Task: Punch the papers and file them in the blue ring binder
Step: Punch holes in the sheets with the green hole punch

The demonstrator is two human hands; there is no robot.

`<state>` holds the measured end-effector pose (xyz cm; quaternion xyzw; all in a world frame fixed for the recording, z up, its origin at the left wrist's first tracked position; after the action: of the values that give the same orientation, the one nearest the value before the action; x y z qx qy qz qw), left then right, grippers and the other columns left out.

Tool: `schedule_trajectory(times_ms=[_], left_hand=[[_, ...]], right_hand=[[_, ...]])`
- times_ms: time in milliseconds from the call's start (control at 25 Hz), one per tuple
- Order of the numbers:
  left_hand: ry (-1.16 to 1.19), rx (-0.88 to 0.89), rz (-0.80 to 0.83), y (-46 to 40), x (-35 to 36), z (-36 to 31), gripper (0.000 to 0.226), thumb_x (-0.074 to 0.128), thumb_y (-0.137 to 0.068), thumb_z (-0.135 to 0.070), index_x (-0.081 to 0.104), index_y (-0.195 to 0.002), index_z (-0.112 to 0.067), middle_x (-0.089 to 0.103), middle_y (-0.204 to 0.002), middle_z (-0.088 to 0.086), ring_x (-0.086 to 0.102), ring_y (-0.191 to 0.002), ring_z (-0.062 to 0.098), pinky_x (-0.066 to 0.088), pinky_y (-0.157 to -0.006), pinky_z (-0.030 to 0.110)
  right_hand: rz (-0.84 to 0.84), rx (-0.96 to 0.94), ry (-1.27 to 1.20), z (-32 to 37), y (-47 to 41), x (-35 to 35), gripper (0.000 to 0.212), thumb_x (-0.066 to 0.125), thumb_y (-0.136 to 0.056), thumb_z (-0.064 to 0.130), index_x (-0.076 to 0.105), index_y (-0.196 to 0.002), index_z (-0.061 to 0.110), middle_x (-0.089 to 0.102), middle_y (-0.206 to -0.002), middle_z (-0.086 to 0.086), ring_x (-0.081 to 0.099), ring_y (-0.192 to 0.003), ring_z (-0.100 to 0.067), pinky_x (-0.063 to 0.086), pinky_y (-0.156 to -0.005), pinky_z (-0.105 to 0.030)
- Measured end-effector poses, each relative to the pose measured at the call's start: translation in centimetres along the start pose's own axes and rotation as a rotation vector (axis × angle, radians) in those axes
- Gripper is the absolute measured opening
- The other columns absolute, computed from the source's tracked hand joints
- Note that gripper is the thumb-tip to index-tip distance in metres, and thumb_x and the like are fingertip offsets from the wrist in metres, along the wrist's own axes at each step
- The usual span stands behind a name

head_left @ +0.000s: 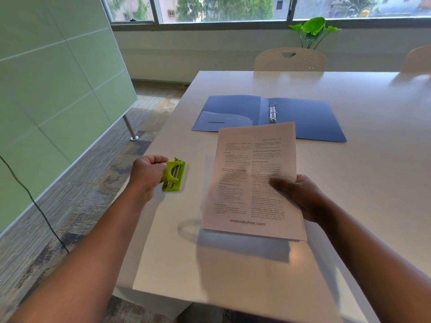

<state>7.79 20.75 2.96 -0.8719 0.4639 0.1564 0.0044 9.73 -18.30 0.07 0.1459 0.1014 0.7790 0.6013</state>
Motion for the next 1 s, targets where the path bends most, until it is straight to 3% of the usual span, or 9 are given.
schedule_trajectory(times_ms=[240,360,560,880,1000], left_hand=[[0.128,-0.01,0.28,3.7,9.2,-1.8,0.019,0.061,-0.096,0.002,0.071,-0.094,-0.014,0.071,-0.089,0.01,0.067,-0.068,0.017,0.057,-0.06,0.029],[0.14,-0.034,0.352,5.4,13.6,-1.8,0.017,0.062,-0.095,0.002,0.071,-0.096,-0.012,0.072,-0.092,0.012,0.069,-0.071,0.018,0.057,-0.058,0.028],[0.137,-0.037,0.458,7.5,18.6,-1.8,0.015,0.062,-0.096,0.001,0.07,-0.102,-0.011,0.071,-0.1,0.015,0.071,-0.08,0.022,0.058,-0.058,0.026],[0.125,-0.097,0.474,8.3,20.0,-1.0,0.013,0.063,-0.097,-0.003,0.07,-0.102,-0.012,0.071,-0.112,0.02,0.071,-0.089,0.026,0.061,-0.071,0.032],[0.035,0.102,0.316,8.6,18.8,-1.9,0.018,0.067,-0.095,-0.011,0.068,-0.113,-0.012,0.07,-0.111,0.007,0.069,-0.102,0.021,0.056,-0.079,0.022]], right_hand=[[-0.1,0.004,-0.04,1.2,2.7,-7.1,0.028,0.065,-0.095,0.009,0.066,-0.123,0.006,0.075,-0.114,-0.018,0.074,-0.1,-0.039,0.064,-0.071,-0.045],[-0.159,0.003,-0.052,1.1,4.3,-10.5,0.033,0.067,-0.094,0.008,0.065,-0.127,0.005,0.074,-0.118,-0.02,0.073,-0.101,-0.041,0.064,-0.076,-0.047],[-0.201,0.026,-0.09,0.5,6.4,-13.9,0.032,0.066,-0.093,0.006,0.065,-0.125,0.007,0.074,-0.117,-0.018,0.075,-0.09,-0.036,0.063,-0.065,-0.041],[-0.186,0.061,-0.111,-0.8,6.1,-14.6,0.037,0.068,-0.09,0.008,0.065,-0.127,0.006,0.074,-0.118,-0.018,0.075,-0.093,-0.037,0.063,-0.067,-0.042],[-0.168,0.047,-0.102,-0.7,5.9,-14.4,0.045,0.073,-0.082,0.012,0.066,-0.126,0.005,0.074,-0.118,-0.018,0.075,-0.092,-0.035,0.063,-0.067,-0.041]])
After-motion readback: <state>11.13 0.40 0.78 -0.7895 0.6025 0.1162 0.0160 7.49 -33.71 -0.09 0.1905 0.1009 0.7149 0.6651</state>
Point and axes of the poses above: each hand's wrist, its own y-axis away from the middle knuckle, its own x-axis out of the palm, z = x × y, the point moved 5 cm from there along -y, towards the middle knuckle
